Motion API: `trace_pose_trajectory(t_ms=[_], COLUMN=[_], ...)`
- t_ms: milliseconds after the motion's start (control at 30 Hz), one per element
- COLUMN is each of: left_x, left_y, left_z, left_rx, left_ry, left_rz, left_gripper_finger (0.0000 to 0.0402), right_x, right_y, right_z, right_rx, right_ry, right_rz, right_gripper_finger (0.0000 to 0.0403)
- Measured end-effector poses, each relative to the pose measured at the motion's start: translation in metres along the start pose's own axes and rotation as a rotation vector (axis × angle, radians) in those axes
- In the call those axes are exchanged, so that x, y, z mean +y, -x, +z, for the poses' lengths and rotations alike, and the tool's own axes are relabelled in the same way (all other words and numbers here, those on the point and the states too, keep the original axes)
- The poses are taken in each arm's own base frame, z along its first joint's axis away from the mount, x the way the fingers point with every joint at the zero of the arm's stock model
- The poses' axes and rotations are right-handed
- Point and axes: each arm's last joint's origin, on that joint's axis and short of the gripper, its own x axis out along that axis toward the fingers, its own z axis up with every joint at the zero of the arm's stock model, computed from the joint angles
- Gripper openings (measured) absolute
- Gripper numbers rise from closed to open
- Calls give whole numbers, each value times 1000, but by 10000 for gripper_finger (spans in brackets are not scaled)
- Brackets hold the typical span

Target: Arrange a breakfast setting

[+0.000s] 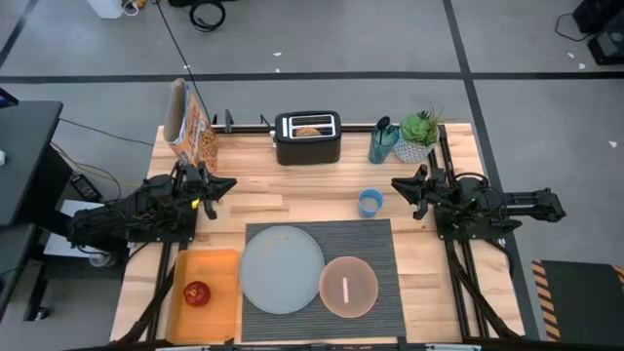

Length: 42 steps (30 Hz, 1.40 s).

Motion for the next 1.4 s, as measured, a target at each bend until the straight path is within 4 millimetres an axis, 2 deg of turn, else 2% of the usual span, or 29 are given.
trace_pose_trajectory(t_ms=[1033, 1233, 1400], left_x=[0, -1, -1], left_y=[0, 0, 0], left_z=[1, 3, 4], left_rx=[-4, -29, -44], left_ry=[1, 145, 158], left_rz=[-1, -10, -15], left_gripper_finger=[27, 27, 27], right_x=[0, 0, 0], right_y=[0, 0, 0], right_z=[0, 0, 0], right_rx=[0, 0, 0], right_ry=[0, 0, 0], right_rz=[0, 0, 0], right_gripper_finger=[77, 77, 77])
